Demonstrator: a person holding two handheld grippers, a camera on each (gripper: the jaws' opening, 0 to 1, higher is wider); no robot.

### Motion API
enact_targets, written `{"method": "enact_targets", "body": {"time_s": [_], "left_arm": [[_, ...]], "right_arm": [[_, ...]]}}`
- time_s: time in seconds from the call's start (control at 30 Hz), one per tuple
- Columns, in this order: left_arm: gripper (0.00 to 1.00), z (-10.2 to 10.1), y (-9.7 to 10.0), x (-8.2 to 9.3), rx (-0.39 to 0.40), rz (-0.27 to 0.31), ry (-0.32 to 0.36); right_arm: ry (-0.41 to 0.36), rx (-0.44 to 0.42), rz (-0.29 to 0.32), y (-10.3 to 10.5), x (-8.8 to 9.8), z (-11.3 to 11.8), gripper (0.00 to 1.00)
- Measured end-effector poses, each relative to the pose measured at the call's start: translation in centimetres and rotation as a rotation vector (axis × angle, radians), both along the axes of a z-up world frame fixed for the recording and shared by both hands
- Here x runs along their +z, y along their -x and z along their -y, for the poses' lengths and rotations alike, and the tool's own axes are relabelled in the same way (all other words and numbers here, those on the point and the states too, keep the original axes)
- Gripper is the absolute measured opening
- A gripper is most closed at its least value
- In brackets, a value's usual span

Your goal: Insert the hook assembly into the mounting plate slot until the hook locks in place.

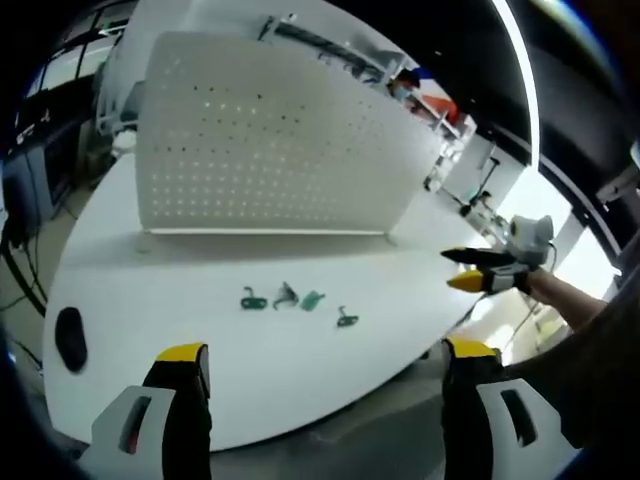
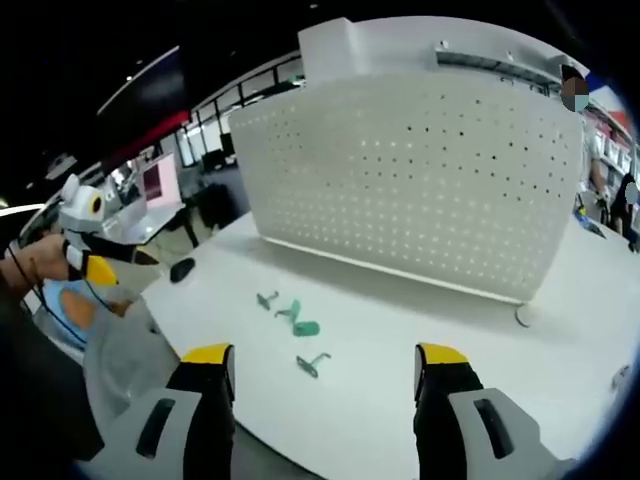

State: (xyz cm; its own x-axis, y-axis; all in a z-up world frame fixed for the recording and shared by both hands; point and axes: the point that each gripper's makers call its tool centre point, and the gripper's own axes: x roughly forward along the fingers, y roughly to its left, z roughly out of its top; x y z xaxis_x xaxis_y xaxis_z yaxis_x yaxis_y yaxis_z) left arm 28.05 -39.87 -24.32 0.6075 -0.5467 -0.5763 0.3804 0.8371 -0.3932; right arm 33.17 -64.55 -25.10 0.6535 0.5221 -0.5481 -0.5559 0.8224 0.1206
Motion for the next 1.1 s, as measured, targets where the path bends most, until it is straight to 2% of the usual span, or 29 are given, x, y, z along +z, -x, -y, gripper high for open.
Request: {"method": "enact_targets", "body": {"time_s": [0.2,0.33,0.47,0.6,0.73,1.1], "left_arm": [[0.98,0.4,0.0,-0.3,-0.011,-0.013,0.004],[0.98,0.3,-0.2,-0.5,-0.016,-0.019,0.004],[0.98,0.0,-0.5,-0.7,-0.013,-0.025,0.001],[0.98,-0.1,-0.7,-0.7,-0.008,-0.027,-0.001],[0.98,-0.2,-0.8,-0.7,-0.008,-0.029,0.0],[0.98,-1.1,-0.8,-1.5,0.003,-0.053,-0.019]], "right_arm": [[0.002,0.017,-0.008,-0.5,-0.5,-0.5,0.71],[0.008,0.046,-0.014,-0.3,-1.4,-1.2,0.64],[0.019,0.098,-0.068,0.7,-3.3,-2.5,0.57],[0.023,0.13,-0.09,1.2,-4.8,-3.6,0.52],[-0.043,0.119,-0.151,1.6,-6.2,-4.7,0.44],[0.003,0.174,-0.17,1.1,-8.8,-6.6,0.41]]}}
